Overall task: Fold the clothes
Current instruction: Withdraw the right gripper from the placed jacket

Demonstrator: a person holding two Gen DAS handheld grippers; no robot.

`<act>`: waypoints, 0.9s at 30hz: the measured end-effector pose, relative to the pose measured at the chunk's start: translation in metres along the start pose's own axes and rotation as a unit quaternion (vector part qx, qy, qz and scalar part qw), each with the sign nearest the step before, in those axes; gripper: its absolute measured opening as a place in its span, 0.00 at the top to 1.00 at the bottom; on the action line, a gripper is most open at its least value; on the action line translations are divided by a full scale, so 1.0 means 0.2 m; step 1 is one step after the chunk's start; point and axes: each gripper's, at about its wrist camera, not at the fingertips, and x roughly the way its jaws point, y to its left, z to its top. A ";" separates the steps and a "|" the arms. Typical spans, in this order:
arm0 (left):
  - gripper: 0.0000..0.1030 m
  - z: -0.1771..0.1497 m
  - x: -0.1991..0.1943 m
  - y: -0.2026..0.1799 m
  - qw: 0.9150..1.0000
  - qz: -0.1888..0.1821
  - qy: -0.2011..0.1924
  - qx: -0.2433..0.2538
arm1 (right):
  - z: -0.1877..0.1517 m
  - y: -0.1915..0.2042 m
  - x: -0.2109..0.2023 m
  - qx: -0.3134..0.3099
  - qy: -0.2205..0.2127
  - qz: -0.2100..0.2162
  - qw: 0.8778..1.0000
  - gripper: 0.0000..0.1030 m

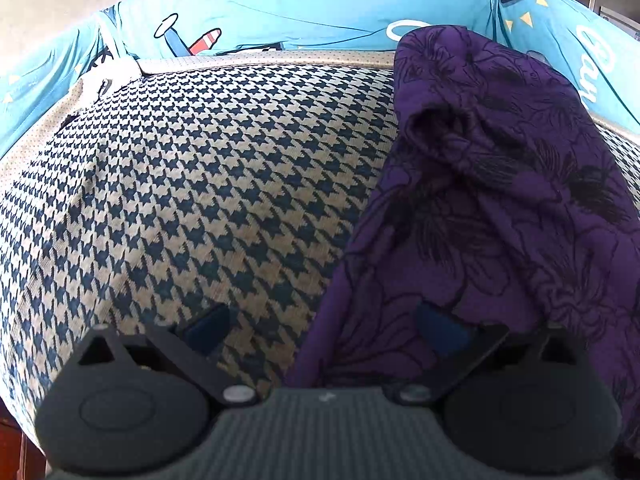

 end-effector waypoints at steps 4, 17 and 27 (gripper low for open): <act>0.00 -0.05 -0.01 0.02 1.000 -0.003 -0.009 -0.013 | -0.07 0.01 -0.03 -0.023 -0.006 -0.007 1.000 0.37; 0.00 -0.23 -0.14 0.03 0.999 0.015 -0.039 -0.021 | -0.14 -0.02 -0.10 -0.005 -0.004 -0.010 1.000 0.28; 0.00 -0.33 -0.27 0.08 0.997 0.014 -0.045 -0.063 | -0.11 -0.20 -0.20 0.066 -0.054 -0.030 0.996 0.28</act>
